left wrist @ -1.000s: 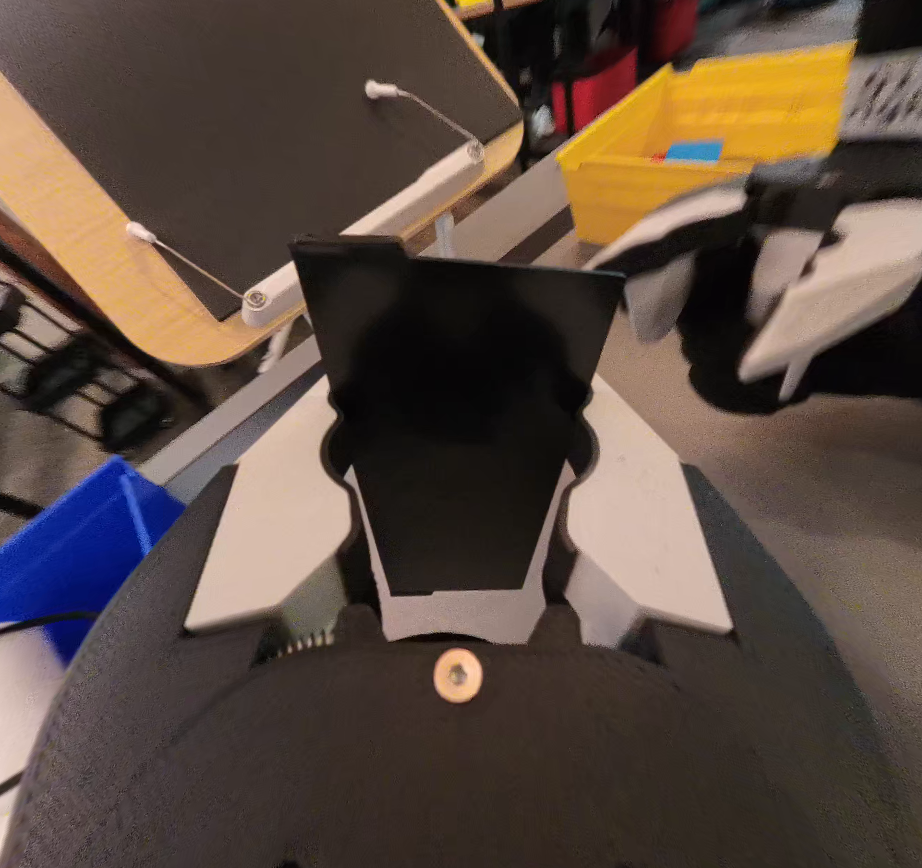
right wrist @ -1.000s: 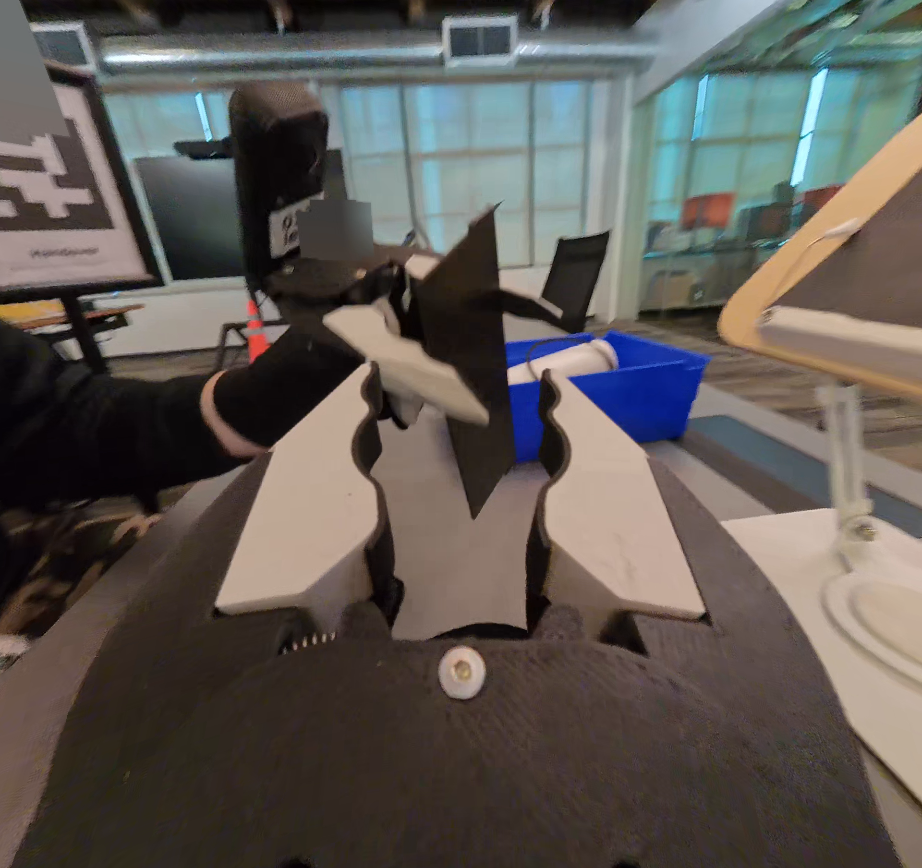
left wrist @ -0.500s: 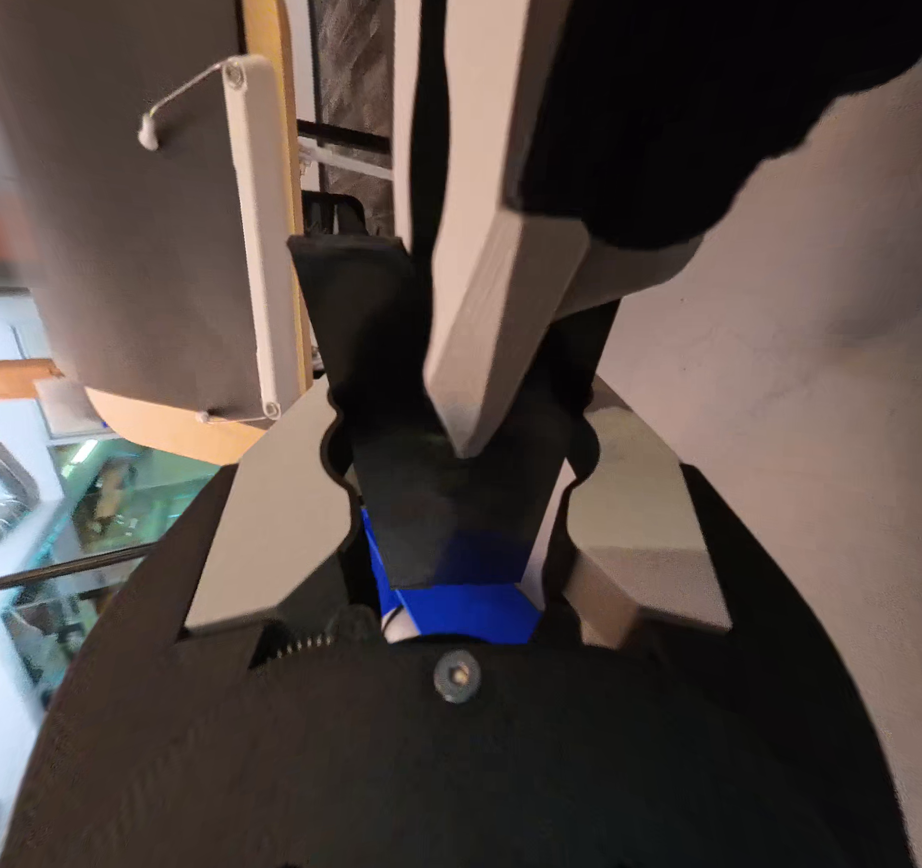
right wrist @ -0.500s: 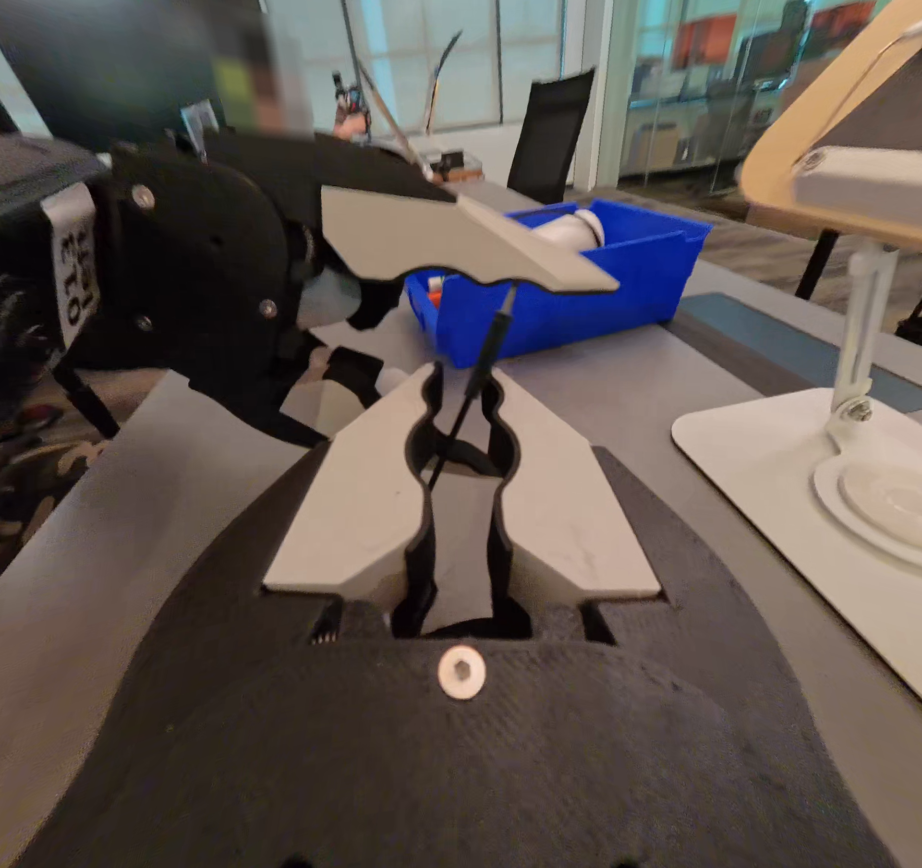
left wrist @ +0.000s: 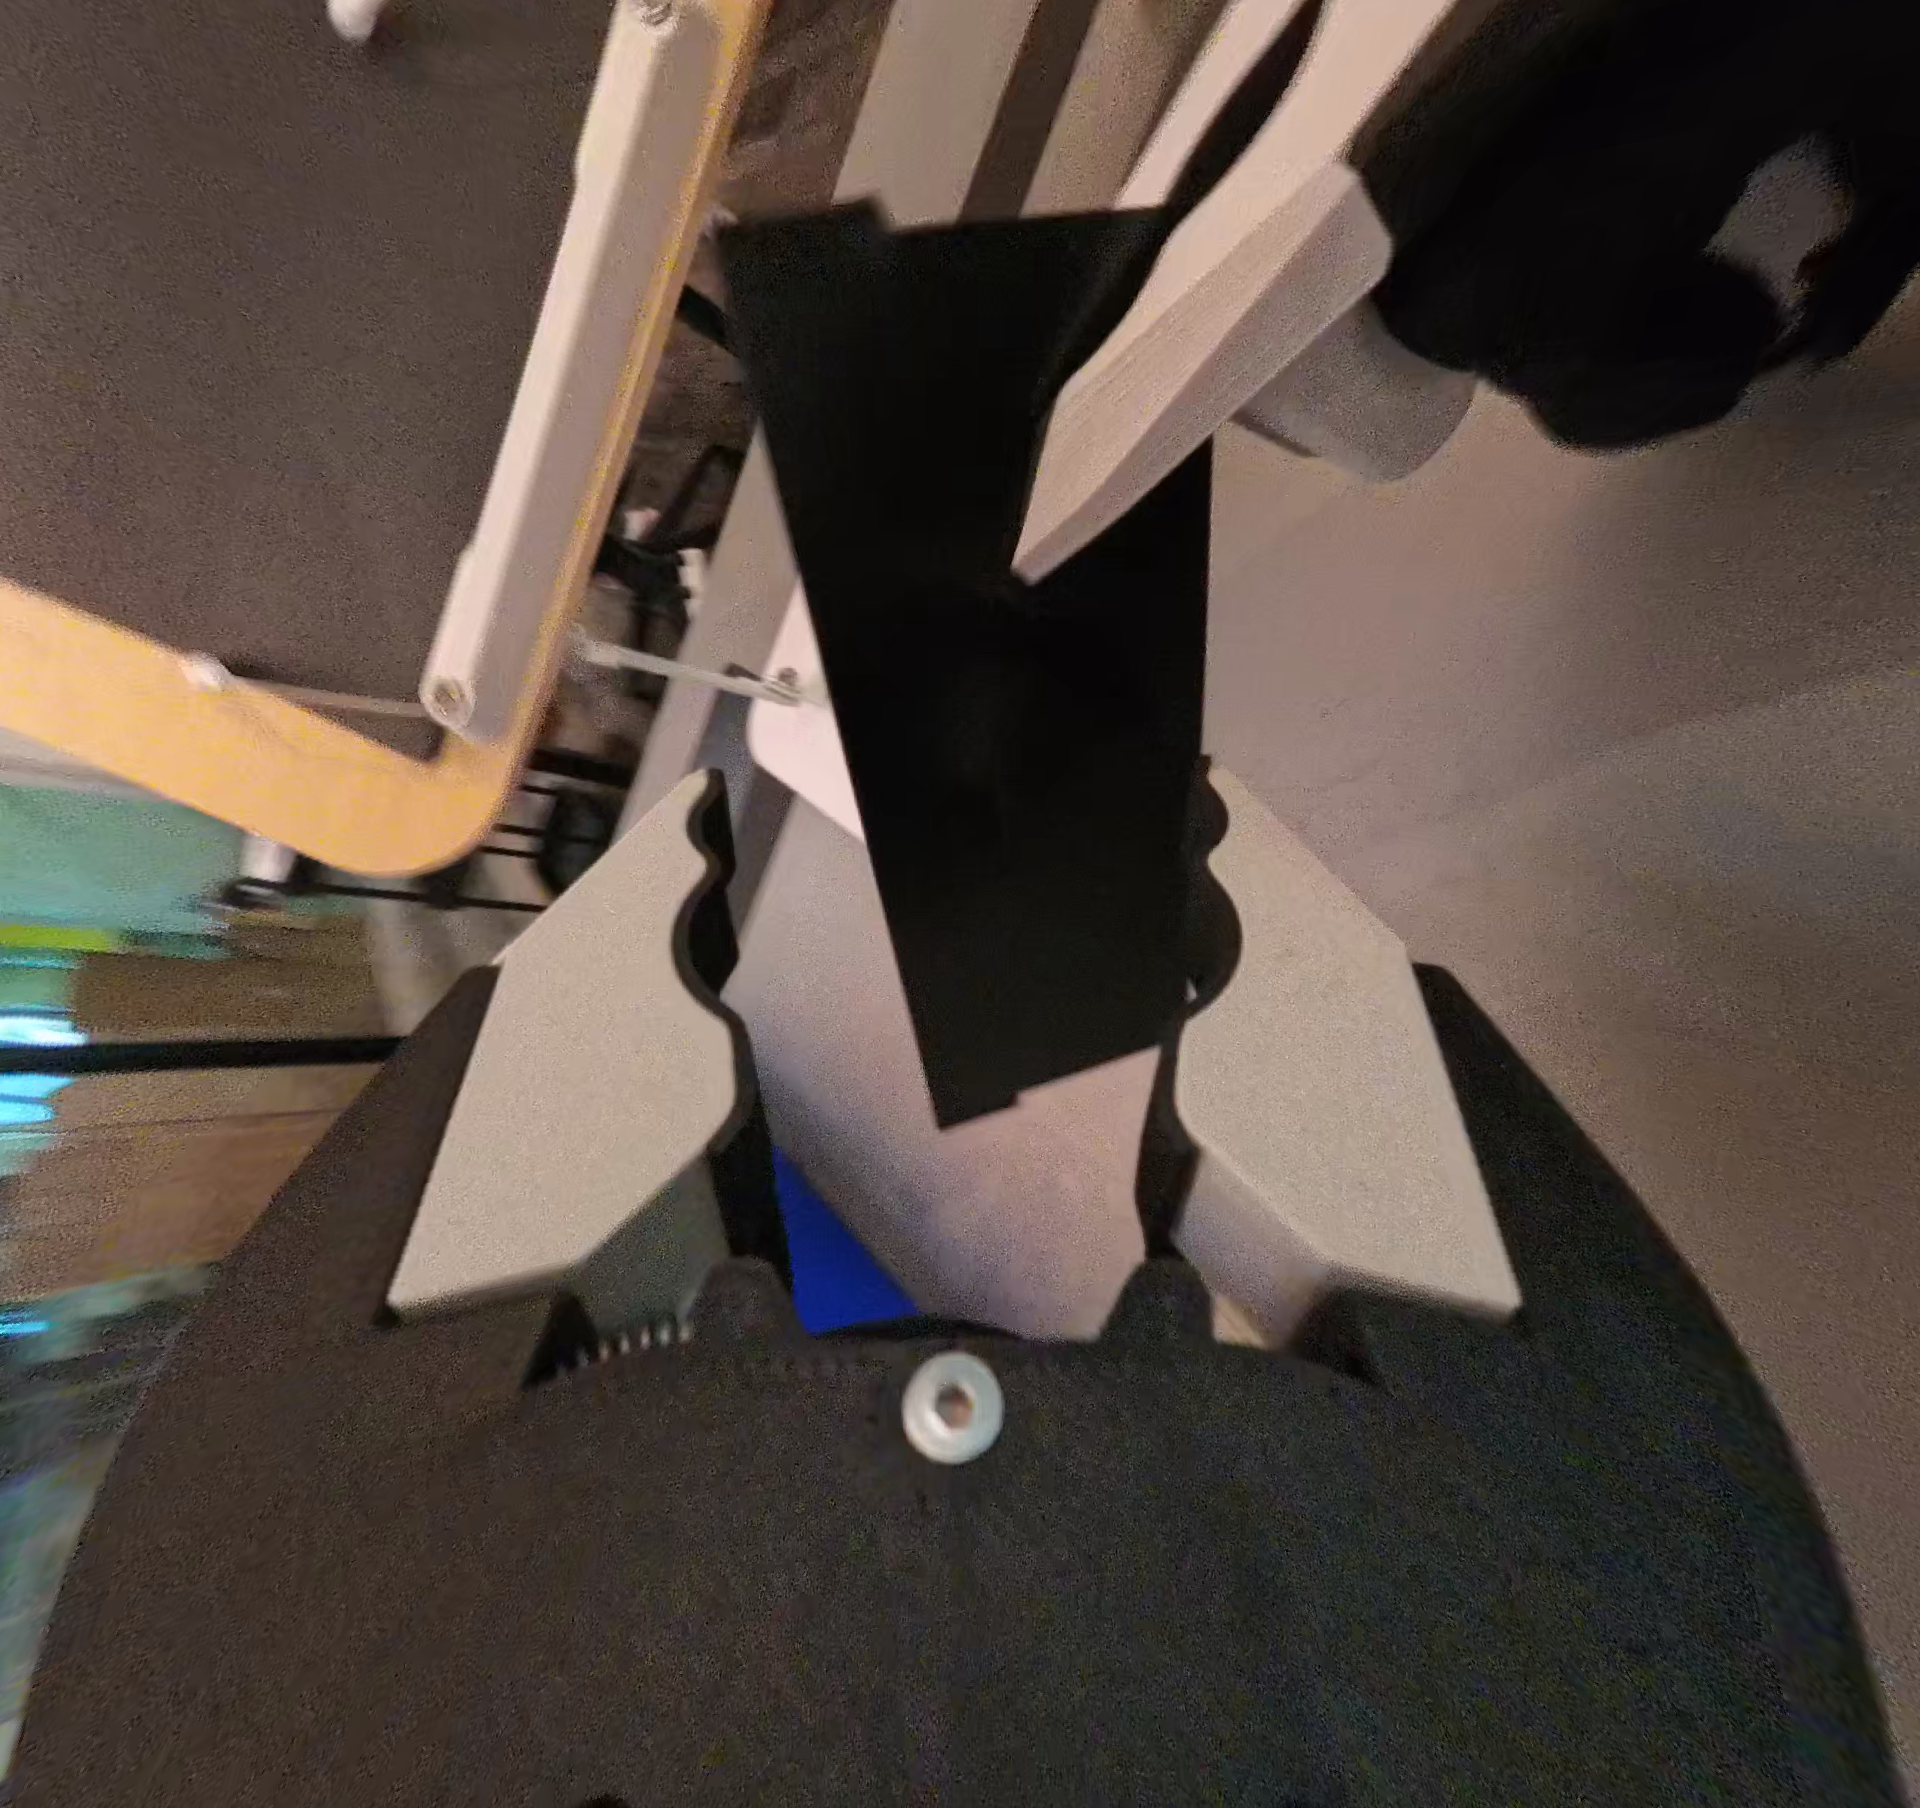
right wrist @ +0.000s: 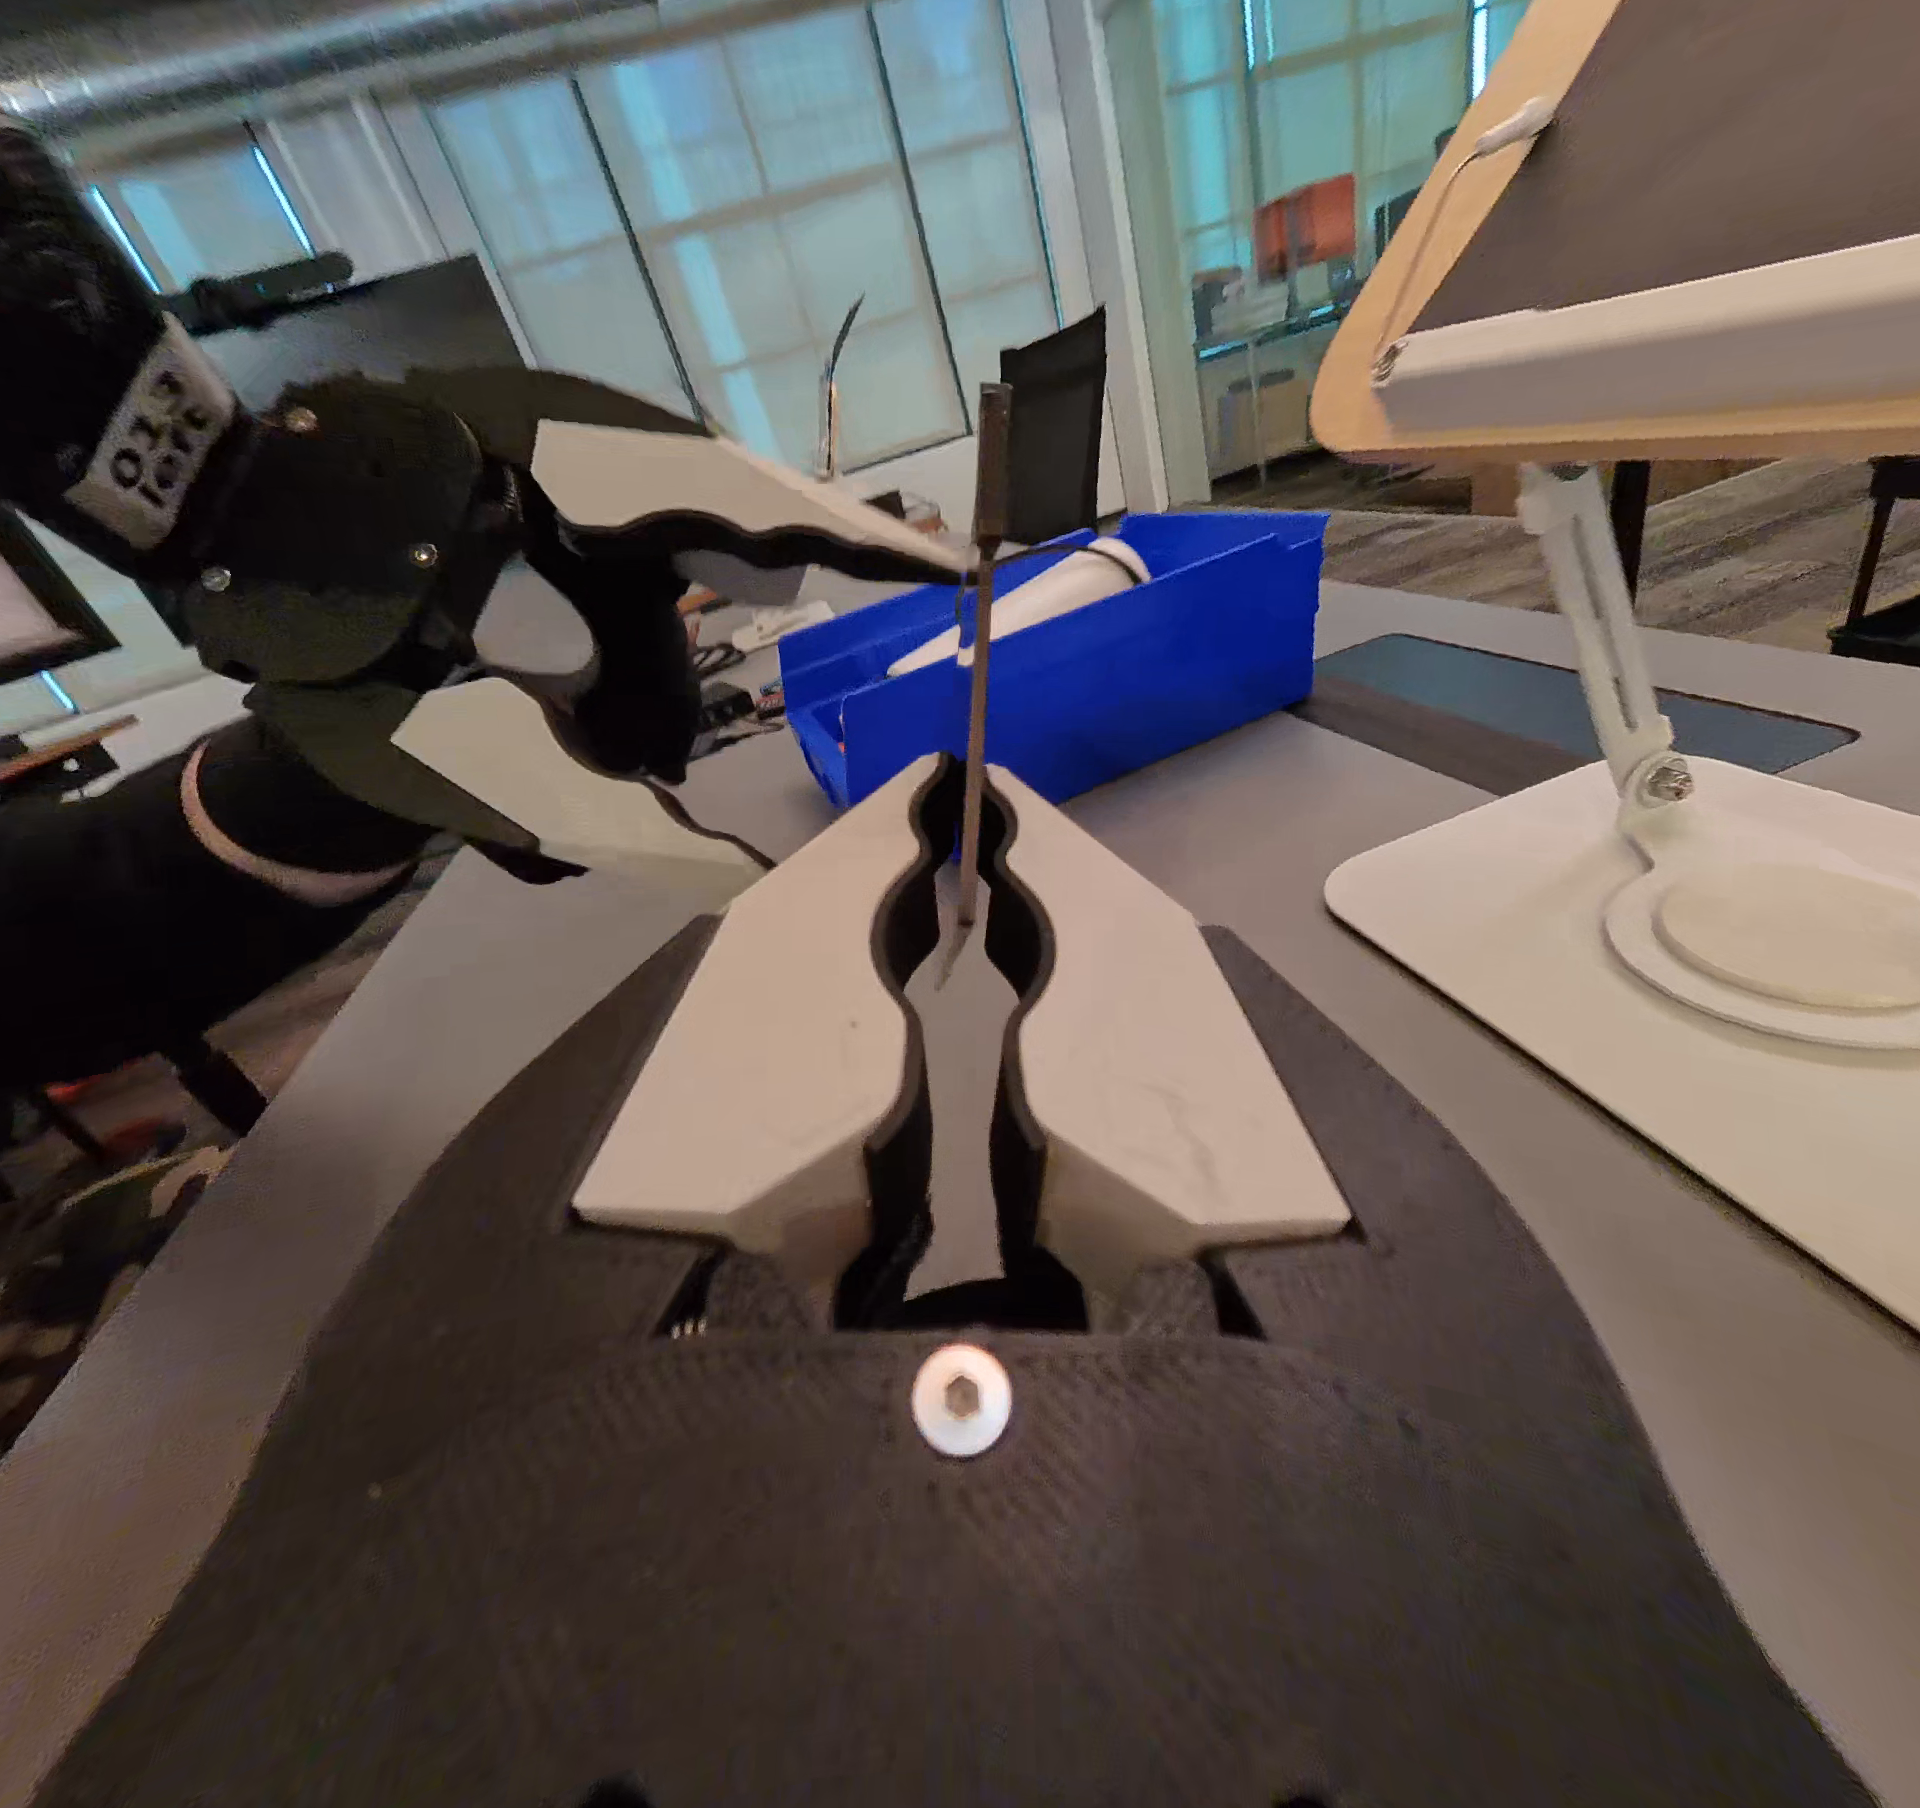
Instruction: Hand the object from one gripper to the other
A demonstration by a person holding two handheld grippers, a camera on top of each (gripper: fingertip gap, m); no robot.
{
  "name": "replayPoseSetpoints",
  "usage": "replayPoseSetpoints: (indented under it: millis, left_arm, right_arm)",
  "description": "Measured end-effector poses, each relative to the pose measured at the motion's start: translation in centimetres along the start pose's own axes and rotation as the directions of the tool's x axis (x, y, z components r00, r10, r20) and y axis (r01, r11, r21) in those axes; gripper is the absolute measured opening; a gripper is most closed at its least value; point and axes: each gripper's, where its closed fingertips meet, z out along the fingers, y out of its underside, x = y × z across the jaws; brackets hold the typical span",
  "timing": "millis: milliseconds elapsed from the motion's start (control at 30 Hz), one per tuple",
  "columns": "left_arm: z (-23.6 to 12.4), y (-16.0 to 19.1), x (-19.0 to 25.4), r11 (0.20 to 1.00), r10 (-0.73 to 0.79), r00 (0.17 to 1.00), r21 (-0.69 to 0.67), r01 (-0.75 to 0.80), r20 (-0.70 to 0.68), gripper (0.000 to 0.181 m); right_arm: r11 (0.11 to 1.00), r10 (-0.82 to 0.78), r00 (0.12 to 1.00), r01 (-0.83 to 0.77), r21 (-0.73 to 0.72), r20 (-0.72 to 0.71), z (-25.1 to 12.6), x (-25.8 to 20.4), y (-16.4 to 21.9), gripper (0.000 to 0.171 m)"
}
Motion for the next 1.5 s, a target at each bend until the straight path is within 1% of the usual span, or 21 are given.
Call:
replayPoseSetpoints:
  millis: [133, 200, 267, 300, 400, 467, 533, 600, 667, 733, 800, 833, 867, 967, 1033, 1067, 1167, 1233, 1300, 1367, 1500]
  left_arm:
    - [-1.9, 0.1, 0.4, 0.956, -0.253, 0.962, 0.126, 0.265, -0.105, 0.073]
    - [-3.4, -0.9, 1.7, 0.903, -0.335, 0.914, 0.198, 0.381, -0.229, 0.059]
    - [-5.1, -2.6, 4.3, 0.823, -0.377, 0.816, 0.246, 0.512, -0.439, 0.042]
    - [-5.5, -3.2, 5.6, 0.773, -0.409, 0.737, 0.225, 0.594, -0.538, 0.041]
    - [-4.6, -4.2, 7.6, 0.615, -0.495, 0.527, 0.15, 0.774, -0.691, 0.049]
    - [-3.2, -4.5, 7.7, 0.503, -0.546, 0.415, 0.111, 0.857, -0.728, 0.07]
    - [-2.7, -5.4, 6.7, 0.348, -0.549, 0.284, 0.094, 0.933, -0.786, 0.087]
    - [-3.4, -6.6, 4.7, 0.186, -0.48, 0.198, 0.121, 0.975, -0.855, 0.096]
    - [-4.2, -6.8, 1.5, 0.022, -0.444, 0.183, 0.193, 0.981, -0.877, 0.094]
    - [-5.8, -6.6, -1.6, -0.131, -0.388, 0.186, 0.254, 0.958, -0.903, 0.076]
    - [-7.1, -6.3, -3.3, -0.198, -0.351, 0.212, 0.294, 0.935, -0.912, 0.053]
    - [-7.6, -6.3, -3.9, -0.219, -0.332, 0.223, 0.304, 0.927, -0.917, 0.037]
    - [-7.9, -6.1, -4.3, -0.233, -0.321, 0.227, 0.309, 0.922, -0.92, 0.028]
    - [-7.8, -5.3, -5.2, -0.237, -0.348, 0.235, 0.328, 0.915, -0.908, 0.002]
    - [-7.8, -4.7, -5.5, -0.224, -0.374, 0.244, 0.342, 0.912, -0.895, 0.0]
    - [-7.6, -4.4, -5.6, -0.204, -0.399, 0.247, 0.348, 0.915, -0.883, 0.0]
    - [-8.3, -3.9, -6.3, -0.137, -0.428, 0.301, 0.39, 0.911, -0.853, 0.0]
    - [-9.0, -3.6, -7.0, -0.085, -0.433, 0.338, 0.411, 0.908, -0.835, 0.001]
    - [-9.3, -3.5, -7.2, 0.021, -0.44, 0.391, 0.426, 0.905, -0.809, 0.001]
    - [-9.5, -3.5, -6.9, 0.161, -0.433, 0.464, 0.44, 0.883, -0.773, 0.0]
    - [-10.5, -4.2, -4.8, 0.449, -0.294, 0.608, 0.455, 0.769, -0.738, 0.0]
  right_arm:
    - [0.997, 0.022, 1.0, -0.021, 0.07, -0.007, -0.5, 0.3, -1.1, 0.0]
    - [0.994, 0.031, 0.999, -0.03, 0.11, -0.008, -0.8, 0.4, -1.7, 0.0]
    - [0.984, 0.049, 0.999, -0.05, 0.17, 0.009, -1.2, 0.3, -2.6, 0.0]
    - [0.976, 0.066, 0.997, -0.07, 0.205, 0.028, -1.4, 0.2, -3.1, 0.0]
    - [0.943, 0.1, 0.99, -0.127, 0.307, 0.103, -2.2, -0.6, -4.7, 0.0]
    - [0.921, 0.109, 0.981, -0.161, 0.355, 0.16, -2.6, -1.4, -5.6, 0.0]
    - [0.906, 0.107, 0.972, -0.182, 0.382, 0.21, -2.8, -2.2, -6.2, 0.0]
    - [0.894, 0.104, 0.963, -0.201, 0.401, 0.25, -3.0, -2.9, -6.7, 0.0]
    - [0.885, 0.113, 0.955, -0.223, 0.409, 0.275, -3.1, -3.1, -6.9, 0.0]
    - [0.884, 0.123, 0.951, -0.234, 0.404, 0.282, -3.0, -3.1, -6.6, 0.0]
    - [0.881, 0.142, 0.942, -0.26, 0.395, 0.303, -2.7, -3.1, -6.2, 0.0]
    - [0.88, 0.153, 0.937, -0.273, 0.389, 0.313, -2.6, -3.1, -5.9, 0.0]
    - [0.879, 0.162, 0.931, -0.286, 0.381, 0.327, -2.4, -3.2, -5.6, 0.0]
    - [0.892, 0.176, 0.914, -0.305, 0.333, 0.365, -1.4, -4.0, -4.6, 0.0]
    - [0.904, 0.199, 0.912, -0.312, 0.292, 0.358, -0.6, -4.1, -3.8, 0.0]
    - [0.913, 0.201, 0.917, -0.304, 0.274, 0.345, -0.3, -4.1, -3.4, 0.005]
    - [0.944, 0.218, 0.933, -0.276, 0.183, 0.285, 0.6, -3.1, -1.8, 0.045]
    - [0.961, 0.2, 0.947, -0.24, 0.14, 0.253, 0.4, -2.3, -1.1, 0.054]
    - [0.971, 0.187, 0.95, -0.217, 0.098, 0.25, -0.1, -1.7, -0.8, 0.061]
    - [0.971, 0.201, 0.934, -0.229, 0.063, 0.296, -1.0, -1.8, -0.9, 0.068]
    - [0.957, 0.248, 0.865, -0.289, 0.03, 0.435, -2.9, -2.9, -1.8, 0.08]
